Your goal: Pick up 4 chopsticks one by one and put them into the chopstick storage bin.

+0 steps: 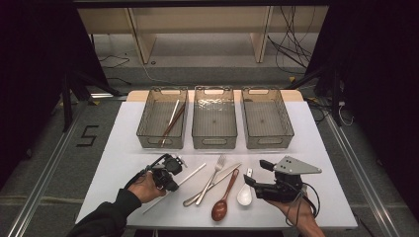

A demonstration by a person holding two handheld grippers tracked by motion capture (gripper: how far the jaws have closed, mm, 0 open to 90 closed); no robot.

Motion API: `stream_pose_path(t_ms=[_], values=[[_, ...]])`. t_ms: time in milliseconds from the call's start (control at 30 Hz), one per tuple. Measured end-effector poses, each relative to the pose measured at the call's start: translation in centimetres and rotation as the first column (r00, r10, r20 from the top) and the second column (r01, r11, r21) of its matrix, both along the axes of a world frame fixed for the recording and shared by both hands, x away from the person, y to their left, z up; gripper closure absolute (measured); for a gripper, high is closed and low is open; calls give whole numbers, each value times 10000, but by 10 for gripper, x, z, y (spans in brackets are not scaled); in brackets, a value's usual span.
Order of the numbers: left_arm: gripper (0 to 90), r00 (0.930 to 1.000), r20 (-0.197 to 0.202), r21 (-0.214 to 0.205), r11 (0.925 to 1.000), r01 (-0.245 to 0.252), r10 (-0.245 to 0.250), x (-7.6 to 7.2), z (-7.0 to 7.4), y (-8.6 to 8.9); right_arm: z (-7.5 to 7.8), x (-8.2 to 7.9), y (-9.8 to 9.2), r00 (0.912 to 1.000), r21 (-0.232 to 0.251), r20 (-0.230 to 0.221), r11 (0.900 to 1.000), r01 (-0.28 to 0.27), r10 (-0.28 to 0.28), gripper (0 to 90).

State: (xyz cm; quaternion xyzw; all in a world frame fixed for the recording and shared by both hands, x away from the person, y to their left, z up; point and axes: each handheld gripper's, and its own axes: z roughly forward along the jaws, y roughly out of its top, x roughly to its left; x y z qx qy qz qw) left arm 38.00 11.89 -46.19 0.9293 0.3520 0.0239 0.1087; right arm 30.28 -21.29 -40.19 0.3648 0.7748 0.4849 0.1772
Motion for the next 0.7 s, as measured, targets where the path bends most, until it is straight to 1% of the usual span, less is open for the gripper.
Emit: stream_pose_path(t_ms=[133, 233, 267, 400, 500, 567, 600, 700], values=[[829, 10000, -63, 11, 10000, 17, -17, 1, 0, 1, 0, 0, 0, 10000, -14, 7, 10000, 4, -4, 281], [840, 10000, -90, -163, 9999, -26, 25, 1, 0, 2, 0, 0, 0, 10000, -15, 15, 10000, -5, 5, 283], [843, 10000, -90, -163, 9999, -26, 25, 1, 0, 2, 0, 0, 1, 10000, -14, 38, 10000, -29, 29, 283], [846, 10000, 3, -220, 9997, 75, -75, 1, 0, 2, 0, 0, 0, 10000, -17, 44, 10000, -26, 26, 282], [847, 9998, -67, -298, 9994, 170, -172, 2, 1, 4, 1, 0, 0, 10000, 0, 55, 10000, -13, 13, 282], [847, 9999, -14, -373, 9992, 140, -141, 3, 3, 6, 1, 0, -1, 10000, 26, 58, 10000, -27, 27, 283], [847, 9999, 19, -461, 9988, 141, -140, 5, 7, 8, 1, 0, -1, 10000, 29, 58, 10000, -3, 2, 282], [846, 10000, 60, -536, 9986, 50, -47, 6, 9, 10, 1, -1, -1, 10000, 29, 59, 10000, -2, 1, 282]])
